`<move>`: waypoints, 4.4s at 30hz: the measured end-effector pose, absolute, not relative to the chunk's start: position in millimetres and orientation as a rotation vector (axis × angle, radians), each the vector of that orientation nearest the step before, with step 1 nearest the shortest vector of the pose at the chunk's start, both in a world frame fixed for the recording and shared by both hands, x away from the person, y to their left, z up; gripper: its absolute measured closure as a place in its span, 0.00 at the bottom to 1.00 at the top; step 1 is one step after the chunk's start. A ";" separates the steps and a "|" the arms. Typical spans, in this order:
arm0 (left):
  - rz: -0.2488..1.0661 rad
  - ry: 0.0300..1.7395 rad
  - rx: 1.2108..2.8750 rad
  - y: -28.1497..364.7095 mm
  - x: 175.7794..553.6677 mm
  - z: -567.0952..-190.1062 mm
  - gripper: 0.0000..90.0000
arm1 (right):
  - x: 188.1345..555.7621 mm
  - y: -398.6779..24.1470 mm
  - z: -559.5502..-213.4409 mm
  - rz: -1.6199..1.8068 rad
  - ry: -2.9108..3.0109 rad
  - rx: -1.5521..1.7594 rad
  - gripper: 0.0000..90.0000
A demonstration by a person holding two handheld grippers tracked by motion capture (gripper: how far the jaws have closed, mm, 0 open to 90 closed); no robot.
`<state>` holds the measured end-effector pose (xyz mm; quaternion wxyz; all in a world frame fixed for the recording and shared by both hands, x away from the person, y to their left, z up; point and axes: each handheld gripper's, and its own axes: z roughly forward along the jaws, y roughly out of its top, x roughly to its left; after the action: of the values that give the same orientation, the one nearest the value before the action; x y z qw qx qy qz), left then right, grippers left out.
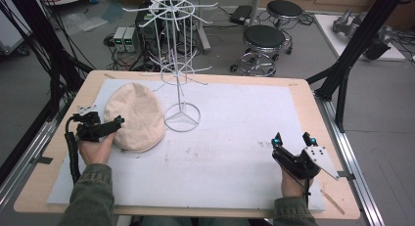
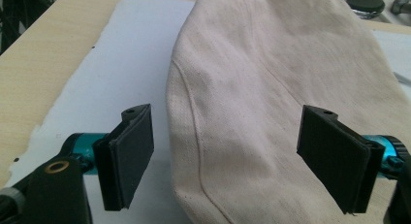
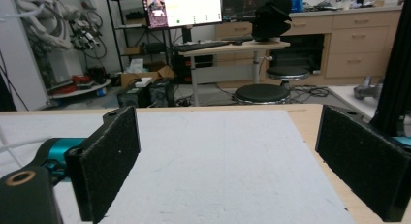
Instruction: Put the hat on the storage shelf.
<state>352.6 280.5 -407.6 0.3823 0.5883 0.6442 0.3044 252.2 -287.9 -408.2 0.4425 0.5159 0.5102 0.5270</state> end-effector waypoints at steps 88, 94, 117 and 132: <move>0.862 1.266 1.466 274.5 298.0 -388.7 0.91 | 250.4 -280.8 -408.4 1.336 1.313 1.256 0.09; 0.878 1.216 1.424 278.8 288.2 -384.1 0.91 | 250.5 -280.5 -408.5 1.339 1.316 1.255 0.09; 0.949 1.102 1.262 294.0 258.6 -358.9 0.92 | 250.0 -280.7 -408.3 1.338 1.313 1.249 0.09; 1.001 0.969 1.183 294.8 235.4 -332.3 0.92 | 249.7 -280.3 -408.2 1.340 1.311 1.248 0.09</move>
<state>235.4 294.8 -332.3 0.6107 0.5127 0.4198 0.4335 249.7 -280.3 -408.2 0.4305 0.5002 0.5254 0.5370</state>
